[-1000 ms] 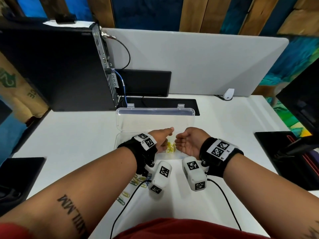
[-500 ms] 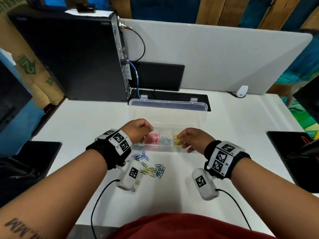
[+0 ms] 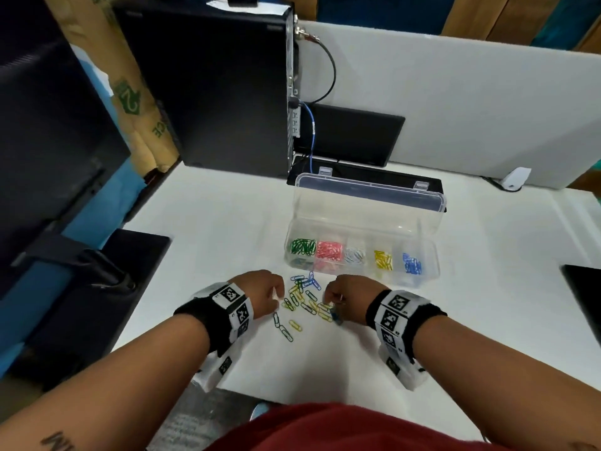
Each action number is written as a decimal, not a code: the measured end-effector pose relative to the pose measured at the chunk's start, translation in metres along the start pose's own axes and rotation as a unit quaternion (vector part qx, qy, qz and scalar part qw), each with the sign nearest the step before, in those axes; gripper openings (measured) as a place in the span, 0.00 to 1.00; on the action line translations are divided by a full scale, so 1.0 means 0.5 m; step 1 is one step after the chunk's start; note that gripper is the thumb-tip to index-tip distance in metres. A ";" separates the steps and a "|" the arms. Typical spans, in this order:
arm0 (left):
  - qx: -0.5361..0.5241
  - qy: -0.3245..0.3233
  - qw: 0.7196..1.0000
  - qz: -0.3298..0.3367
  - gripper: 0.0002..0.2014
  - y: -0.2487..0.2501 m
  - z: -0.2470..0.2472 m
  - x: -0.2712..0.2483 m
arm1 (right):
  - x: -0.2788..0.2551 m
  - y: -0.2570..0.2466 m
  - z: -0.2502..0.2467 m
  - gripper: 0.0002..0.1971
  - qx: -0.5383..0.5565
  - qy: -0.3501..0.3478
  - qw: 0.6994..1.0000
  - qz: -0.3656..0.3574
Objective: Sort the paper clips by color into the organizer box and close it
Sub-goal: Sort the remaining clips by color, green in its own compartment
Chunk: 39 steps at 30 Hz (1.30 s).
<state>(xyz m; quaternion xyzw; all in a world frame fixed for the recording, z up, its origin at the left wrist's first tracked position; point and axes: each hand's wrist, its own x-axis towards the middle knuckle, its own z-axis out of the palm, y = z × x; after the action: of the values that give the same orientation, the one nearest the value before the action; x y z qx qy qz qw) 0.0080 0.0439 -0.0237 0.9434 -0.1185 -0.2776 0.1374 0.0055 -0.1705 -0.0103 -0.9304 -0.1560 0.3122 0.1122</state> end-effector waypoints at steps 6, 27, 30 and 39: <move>0.007 0.038 0.999 -0.039 0.22 0.020 0.023 0.039 | 0.018 -0.017 0.033 0.25 -0.066 0.033 0.997 0.022; -0.076 -0.026 0.997 -0.005 0.12 0.050 0.020 0.058 | -0.012 0.034 0.046 0.13 0.186 0.053 0.978 0.076; -0.127 -0.012 0.992 -0.004 0.07 0.038 0.016 0.052 | -0.023 0.051 0.037 0.13 0.298 0.071 0.947 0.099; -0.459 -0.011 0.883 -0.097 0.13 0.051 -0.019 0.029 | -0.034 0.057 0.021 0.14 0.652 0.016 0.751 0.107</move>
<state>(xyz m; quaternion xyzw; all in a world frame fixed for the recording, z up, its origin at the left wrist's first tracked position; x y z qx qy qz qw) 0.0214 0.0177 -0.0148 0.7787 0.1121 -0.3234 0.5259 -0.0078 -0.2018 -0.0179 -0.6468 0.1876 0.3333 0.6598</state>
